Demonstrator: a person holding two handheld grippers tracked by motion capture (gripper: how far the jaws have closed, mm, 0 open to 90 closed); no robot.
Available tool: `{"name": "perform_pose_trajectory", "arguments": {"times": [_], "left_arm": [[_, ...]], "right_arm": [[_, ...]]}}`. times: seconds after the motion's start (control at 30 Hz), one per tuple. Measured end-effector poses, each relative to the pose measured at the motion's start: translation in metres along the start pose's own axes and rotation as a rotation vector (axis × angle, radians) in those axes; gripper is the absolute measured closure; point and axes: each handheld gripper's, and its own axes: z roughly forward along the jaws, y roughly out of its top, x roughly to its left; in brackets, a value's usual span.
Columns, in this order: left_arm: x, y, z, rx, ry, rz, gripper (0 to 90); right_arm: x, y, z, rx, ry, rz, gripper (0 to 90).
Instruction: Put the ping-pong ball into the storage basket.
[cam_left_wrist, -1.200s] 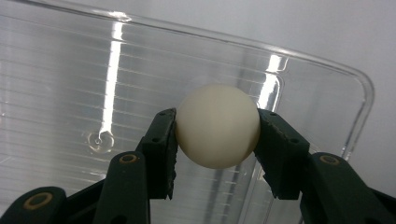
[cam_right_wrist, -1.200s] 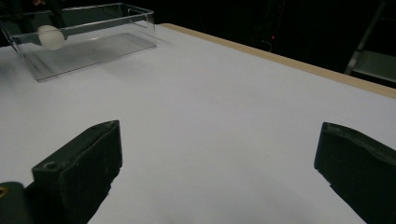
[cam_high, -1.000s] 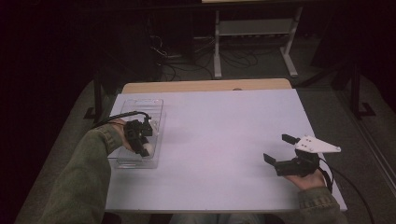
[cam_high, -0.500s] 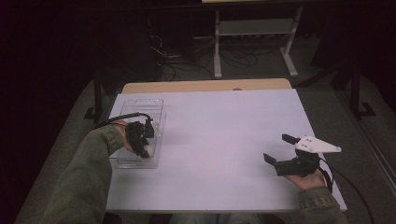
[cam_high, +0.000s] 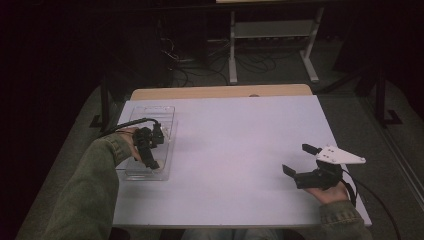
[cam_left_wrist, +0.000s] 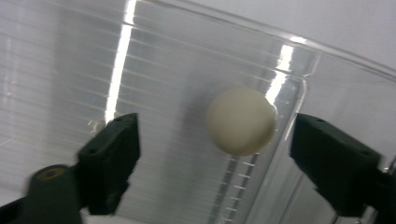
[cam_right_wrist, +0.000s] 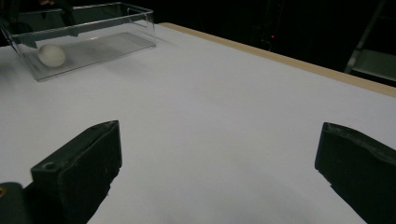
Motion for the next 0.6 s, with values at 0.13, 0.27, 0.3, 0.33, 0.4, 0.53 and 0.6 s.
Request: {"name": "perform_pose_trajectory", "arguments": {"times": [0.13, 0.27, 0.3, 0.33, 0.4, 0.53, 0.6], "left_arm": [[0.002, 0.000, -0.002, -0.008, 0.016, -0.027, 2.3], [0.002, -0.001, -0.003, -0.019, 0.038, -0.041, 0.0], [0.002, -0.001, -0.003, -0.019, 0.038, -0.041, 0.0], [0.002, -0.001, -0.005, -0.031, 0.049, -0.044, 0.0], [0.002, -0.002, -0.007, -0.043, 0.052, -0.044, 0.0], [0.001, -0.003, -0.011, -0.059, 0.054, -0.037, 0.0], [0.000, -0.004, -0.013, -0.067, 0.052, -0.040, 0.0]], "right_arm": [[0.000, 0.000, 0.000, 0.001, -0.001, 0.001, 0.1], [0.000, 0.000, -0.001, 0.003, -0.001, 0.001, 0.1], [0.000, 0.000, -0.001, 0.003, -0.001, 0.001, 0.1], [0.000, -0.001, -0.001, 0.005, -0.001, 0.002, 0.1], [0.000, -0.001, -0.001, 0.005, -0.001, 0.002, 0.0], [0.000, -0.001, -0.001, 0.007, -0.001, 0.003, 0.0], [0.001, -0.001, -0.001, 0.008, -0.002, 0.002, 0.0]]}}
